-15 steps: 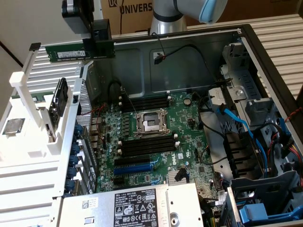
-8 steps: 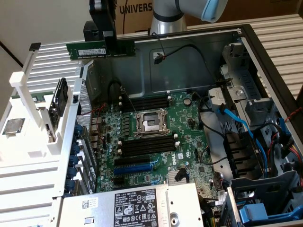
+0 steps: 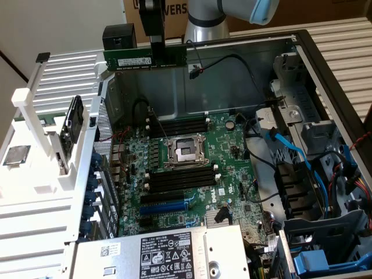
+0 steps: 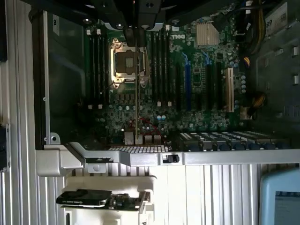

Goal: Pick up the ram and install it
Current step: 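Pick up the ram and move it above insertion slot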

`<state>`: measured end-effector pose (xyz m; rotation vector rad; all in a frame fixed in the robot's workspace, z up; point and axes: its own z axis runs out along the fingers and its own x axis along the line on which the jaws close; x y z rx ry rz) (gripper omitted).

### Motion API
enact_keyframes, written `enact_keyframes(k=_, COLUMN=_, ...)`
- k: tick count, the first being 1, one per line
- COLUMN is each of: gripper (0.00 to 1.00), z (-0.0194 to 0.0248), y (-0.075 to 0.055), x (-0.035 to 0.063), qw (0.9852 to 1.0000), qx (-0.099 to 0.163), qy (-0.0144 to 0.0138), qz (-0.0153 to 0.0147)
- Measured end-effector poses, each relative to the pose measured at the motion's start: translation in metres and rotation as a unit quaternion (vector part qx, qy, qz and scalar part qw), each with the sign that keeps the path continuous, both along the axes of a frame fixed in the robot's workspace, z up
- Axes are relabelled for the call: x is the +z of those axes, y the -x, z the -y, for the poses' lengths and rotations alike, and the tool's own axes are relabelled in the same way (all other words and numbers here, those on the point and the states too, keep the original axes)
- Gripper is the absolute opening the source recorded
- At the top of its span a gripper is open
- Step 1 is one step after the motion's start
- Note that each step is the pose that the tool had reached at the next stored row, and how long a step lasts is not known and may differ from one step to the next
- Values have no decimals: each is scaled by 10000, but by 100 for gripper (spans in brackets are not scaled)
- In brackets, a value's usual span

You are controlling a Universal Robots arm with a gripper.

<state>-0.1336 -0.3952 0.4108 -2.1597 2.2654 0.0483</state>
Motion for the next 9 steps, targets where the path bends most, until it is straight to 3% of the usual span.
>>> enact_keyframes(k=9, gripper=12, z=0, y=-118, x=-5, qw=10000, qx=23, qy=1, qz=-2)
